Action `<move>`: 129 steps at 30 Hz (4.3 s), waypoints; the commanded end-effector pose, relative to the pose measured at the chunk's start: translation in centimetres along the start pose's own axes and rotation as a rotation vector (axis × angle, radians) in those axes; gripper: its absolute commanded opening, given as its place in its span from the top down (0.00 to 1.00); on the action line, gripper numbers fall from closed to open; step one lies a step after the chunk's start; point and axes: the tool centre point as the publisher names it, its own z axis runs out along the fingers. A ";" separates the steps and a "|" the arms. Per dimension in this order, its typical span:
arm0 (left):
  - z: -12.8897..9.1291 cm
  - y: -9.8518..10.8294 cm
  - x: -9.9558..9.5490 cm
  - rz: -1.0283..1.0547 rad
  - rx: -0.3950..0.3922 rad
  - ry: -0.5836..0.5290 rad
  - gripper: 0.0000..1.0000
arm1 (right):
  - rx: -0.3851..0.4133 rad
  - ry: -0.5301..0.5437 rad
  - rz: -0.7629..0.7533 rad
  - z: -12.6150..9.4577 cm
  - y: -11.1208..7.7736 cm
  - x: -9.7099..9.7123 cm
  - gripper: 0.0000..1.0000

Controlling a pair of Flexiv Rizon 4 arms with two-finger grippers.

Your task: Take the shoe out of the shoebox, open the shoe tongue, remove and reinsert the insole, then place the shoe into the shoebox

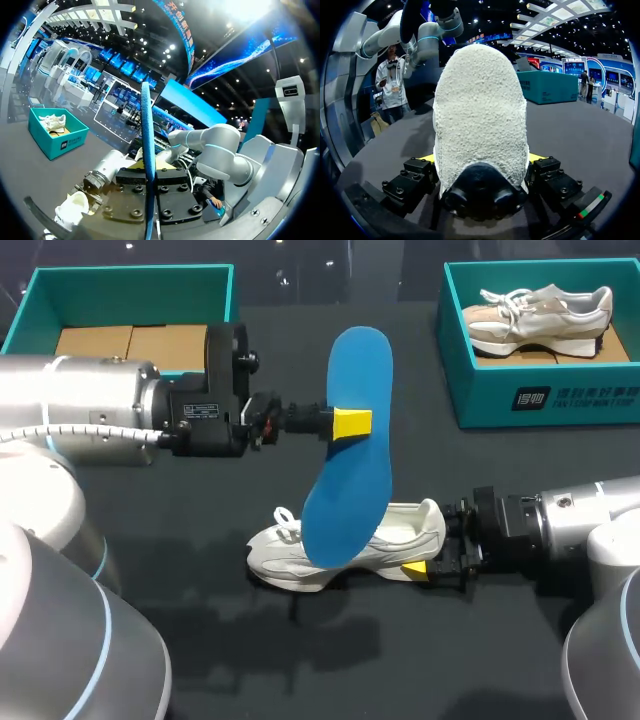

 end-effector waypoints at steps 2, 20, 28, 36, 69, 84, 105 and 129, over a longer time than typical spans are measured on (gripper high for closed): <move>-0.2 0.5 0.3 0.000 0.038 -0.003 1.00 | 0.004 0.000 0.001 0.0 0.1 0.1 1.00; -0.2 0.5 0.3 0.000 0.038 -0.003 1.00 | 0.092 -0.063 0.004 -1.3 0.4 0.2 0.00; -0.2 0.5 0.3 0.000 0.038 -0.003 1.00 | 0.271 -0.066 0.006 -3.1 0.8 0.1 0.00; -0.2 0.5 0.3 0.000 0.038 -0.003 1.00 | 0.530 -0.053 0.045 -4.6 1.8 0.2 0.00; -0.2 0.5 0.3 0.000 0.038 -0.003 1.00 | 1.038 -0.143 0.092 -6.3 4.5 0.9 0.00; -0.2 0.5 0.3 0.000 0.038 -0.003 1.00 | 1.313 -0.078 0.050 -5.6 5.2 1.0 0.00; -0.2 0.5 0.3 0.000 0.038 -0.003 1.00 | 1.332 -0.097 -0.011 -4.3 7.8 0.9 0.00; -0.2 0.5 0.3 0.000 0.038 -0.003 1.00 | 1.314 -0.049 -0.133 1.3 8.3 -3.4 0.00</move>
